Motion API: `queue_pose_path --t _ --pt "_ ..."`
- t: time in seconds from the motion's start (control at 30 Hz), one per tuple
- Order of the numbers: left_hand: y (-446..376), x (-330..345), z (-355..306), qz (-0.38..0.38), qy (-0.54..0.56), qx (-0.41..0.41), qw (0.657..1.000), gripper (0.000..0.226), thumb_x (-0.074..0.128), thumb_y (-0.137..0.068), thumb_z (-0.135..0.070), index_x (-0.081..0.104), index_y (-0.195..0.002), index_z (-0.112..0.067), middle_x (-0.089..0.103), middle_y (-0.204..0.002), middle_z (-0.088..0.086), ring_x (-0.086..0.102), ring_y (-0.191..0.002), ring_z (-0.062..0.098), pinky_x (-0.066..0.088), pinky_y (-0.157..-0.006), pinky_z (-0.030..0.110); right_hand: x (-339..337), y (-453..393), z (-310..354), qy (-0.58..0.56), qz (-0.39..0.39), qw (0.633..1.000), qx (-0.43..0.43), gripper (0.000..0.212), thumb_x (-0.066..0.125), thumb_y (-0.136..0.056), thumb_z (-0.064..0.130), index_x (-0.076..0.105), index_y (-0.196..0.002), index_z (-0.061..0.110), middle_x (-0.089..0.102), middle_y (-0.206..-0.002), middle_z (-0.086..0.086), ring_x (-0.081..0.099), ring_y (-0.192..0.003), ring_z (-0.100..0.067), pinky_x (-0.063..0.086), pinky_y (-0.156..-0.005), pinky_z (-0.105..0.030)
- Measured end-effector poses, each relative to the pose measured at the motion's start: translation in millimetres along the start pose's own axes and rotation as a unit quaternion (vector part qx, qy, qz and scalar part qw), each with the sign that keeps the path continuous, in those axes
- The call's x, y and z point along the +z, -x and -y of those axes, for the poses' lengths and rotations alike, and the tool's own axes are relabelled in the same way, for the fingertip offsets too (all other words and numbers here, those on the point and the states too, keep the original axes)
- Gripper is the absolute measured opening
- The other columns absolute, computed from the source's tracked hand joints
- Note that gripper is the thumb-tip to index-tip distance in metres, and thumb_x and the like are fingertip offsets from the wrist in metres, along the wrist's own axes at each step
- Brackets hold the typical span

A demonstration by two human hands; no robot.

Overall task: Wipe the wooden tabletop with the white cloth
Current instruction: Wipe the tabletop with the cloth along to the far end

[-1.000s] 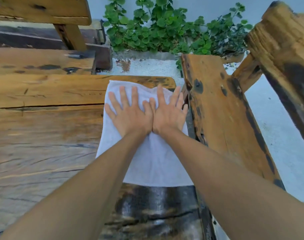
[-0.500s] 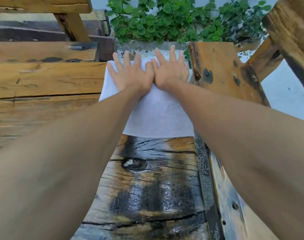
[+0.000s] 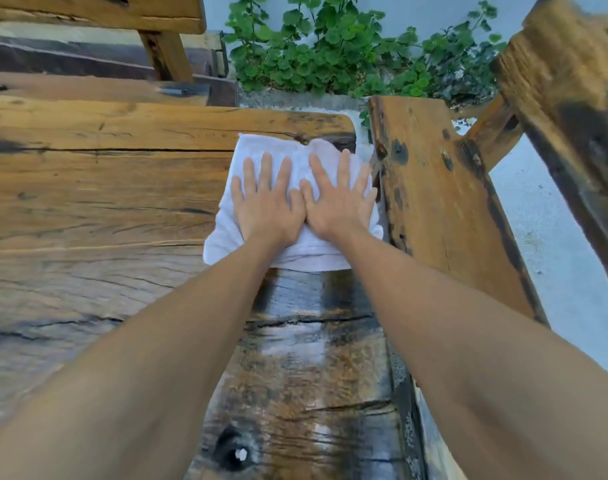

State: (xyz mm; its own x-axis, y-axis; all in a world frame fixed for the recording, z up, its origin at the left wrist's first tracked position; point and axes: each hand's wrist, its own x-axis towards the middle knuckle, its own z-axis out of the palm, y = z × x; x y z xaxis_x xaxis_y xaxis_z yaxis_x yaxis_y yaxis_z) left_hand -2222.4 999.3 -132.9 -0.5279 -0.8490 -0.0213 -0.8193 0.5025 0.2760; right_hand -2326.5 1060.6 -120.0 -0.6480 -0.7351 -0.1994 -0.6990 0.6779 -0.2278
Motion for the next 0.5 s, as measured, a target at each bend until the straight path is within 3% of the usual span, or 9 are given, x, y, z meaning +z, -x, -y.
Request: queue_pose_path --t 0.13,0.33,0.5 --pt "81.5 0.7 13.6 -0.003 0.009 0.016 1.000 0.059 0.023 -0.102 -0.044 0.008 -0.159 -0.037 0.000 -0.170 -0.004 -0.008 -0.156 0.024 -0.003 -0.125 0.050 17.9 82.6 -5.5 -0.002 -0.018 1.000 -0.005 0.060 0.015 -0.102 0.063 -0.006 -0.157 0.050 -0.020 -0.169 0.001 -0.023 -0.154 -0.029 -0.010 -0.123 -0.058" --pt "218.8 -2.6 39.2 0.013 0.039 0.035 0.999 0.061 0.030 -0.101 -0.042 0.014 -0.159 -0.037 0.004 -0.170 -0.003 -0.005 -0.157 0.023 -0.003 -0.125 0.049 47.4 228.2 -12.0 -0.007 -0.010 1.000 0.009 0.058 0.014 -0.104 0.060 -0.007 -0.157 0.049 -0.021 -0.169 0.001 -0.021 -0.155 -0.024 -0.012 -0.124 -0.054" --pt "334.8 -6.5 52.2 0.036 0.039 0.050 0.997 0.062 0.021 -0.099 -0.045 0.010 -0.160 -0.035 0.000 -0.170 -0.003 -0.009 -0.156 0.024 -0.006 -0.125 0.048 69.4 348.4 -23.7 -0.010 -0.010 0.999 0.046 0.059 0.014 -0.102 0.064 -0.008 -0.156 0.053 -0.021 -0.169 0.005 -0.022 -0.155 -0.025 -0.010 -0.123 -0.058"
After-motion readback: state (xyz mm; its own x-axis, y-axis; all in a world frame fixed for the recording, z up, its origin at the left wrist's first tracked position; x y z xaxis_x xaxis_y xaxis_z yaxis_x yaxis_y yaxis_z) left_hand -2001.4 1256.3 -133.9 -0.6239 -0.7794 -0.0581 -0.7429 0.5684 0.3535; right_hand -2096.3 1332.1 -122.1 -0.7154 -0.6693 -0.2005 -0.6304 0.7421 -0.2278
